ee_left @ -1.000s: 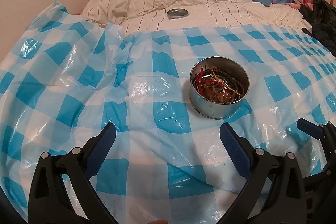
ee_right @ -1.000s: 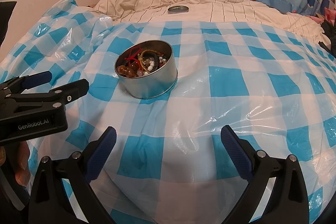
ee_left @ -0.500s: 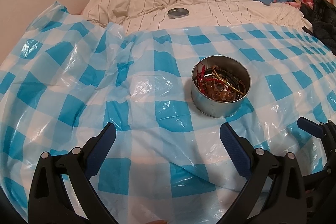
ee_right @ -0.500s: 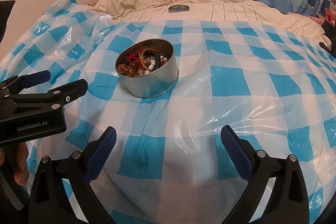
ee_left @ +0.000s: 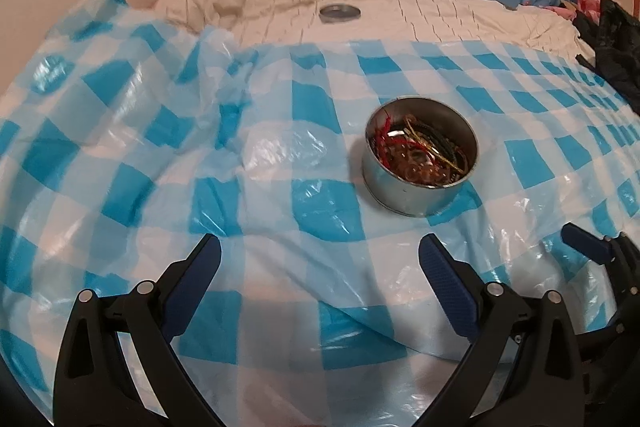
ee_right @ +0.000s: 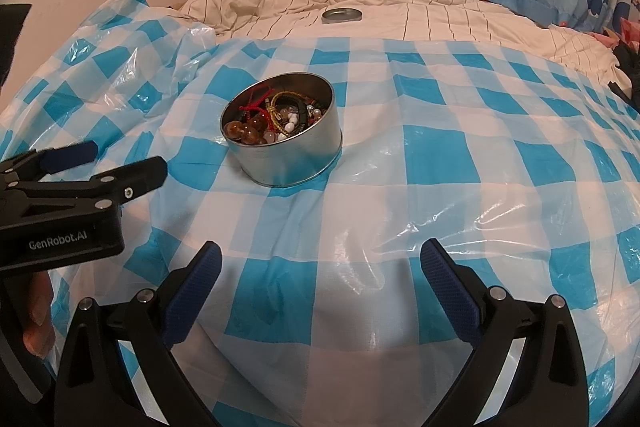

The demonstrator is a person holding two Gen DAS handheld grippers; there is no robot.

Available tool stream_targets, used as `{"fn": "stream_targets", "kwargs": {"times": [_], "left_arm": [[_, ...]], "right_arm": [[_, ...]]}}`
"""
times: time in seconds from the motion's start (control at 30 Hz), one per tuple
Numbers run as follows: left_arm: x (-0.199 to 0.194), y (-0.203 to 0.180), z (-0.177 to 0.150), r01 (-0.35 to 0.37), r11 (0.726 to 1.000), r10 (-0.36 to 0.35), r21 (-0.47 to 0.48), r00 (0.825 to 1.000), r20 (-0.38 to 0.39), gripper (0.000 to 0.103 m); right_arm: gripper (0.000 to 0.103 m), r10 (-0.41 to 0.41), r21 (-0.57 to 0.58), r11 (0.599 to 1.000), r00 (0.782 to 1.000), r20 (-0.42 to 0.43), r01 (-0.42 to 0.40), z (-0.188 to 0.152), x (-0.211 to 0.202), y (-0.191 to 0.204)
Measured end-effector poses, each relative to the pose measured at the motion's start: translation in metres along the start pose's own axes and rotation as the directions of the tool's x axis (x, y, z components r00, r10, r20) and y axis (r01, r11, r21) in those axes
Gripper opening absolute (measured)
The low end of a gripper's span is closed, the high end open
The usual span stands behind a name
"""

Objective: Organize jewelry

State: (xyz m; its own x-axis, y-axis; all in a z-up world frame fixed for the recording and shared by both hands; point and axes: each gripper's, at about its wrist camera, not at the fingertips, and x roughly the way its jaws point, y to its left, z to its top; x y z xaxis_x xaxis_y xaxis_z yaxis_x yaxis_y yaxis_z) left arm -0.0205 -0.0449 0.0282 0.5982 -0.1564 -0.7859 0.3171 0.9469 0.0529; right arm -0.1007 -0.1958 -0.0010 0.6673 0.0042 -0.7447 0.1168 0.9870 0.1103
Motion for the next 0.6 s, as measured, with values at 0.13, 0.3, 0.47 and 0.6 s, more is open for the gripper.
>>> {"fn": "stream_targets", "kwargs": {"times": [0.13, 0.3, 0.47, 0.6], "left_arm": [[-0.003, 0.0, -0.006, -0.013, 1.0, 0.013, 0.009, 1.0, 0.011, 0.095], [-0.01, -0.003, -0.012, -0.088, 0.992, 0.083, 0.092, 0.995, 0.062, 0.095], [-0.008, 0.0, -0.014, -0.148, 0.98, 0.142, 0.134, 0.988, 0.053, 0.095], [-0.01, 0.002, -0.014, -0.14, 0.981, 0.134, 0.134, 0.99, 0.05, 0.095]], "right_arm": [[0.095, 0.0, 0.001, 1.0, 1.0, -0.001, 0.0, 0.0, 0.0, 0.0], [0.095, 0.0, 0.0, 1.0, 1.0, 0.003, 0.0, -0.001, 0.0, 0.0], [0.095, -0.003, 0.0, 1.0, 1.0, 0.002, 0.003, -0.004, 0.001, 0.0], [0.095, -0.007, -0.002, 1.0, 1.0, -0.003, 0.007, -0.002, 0.001, -0.001]]}}
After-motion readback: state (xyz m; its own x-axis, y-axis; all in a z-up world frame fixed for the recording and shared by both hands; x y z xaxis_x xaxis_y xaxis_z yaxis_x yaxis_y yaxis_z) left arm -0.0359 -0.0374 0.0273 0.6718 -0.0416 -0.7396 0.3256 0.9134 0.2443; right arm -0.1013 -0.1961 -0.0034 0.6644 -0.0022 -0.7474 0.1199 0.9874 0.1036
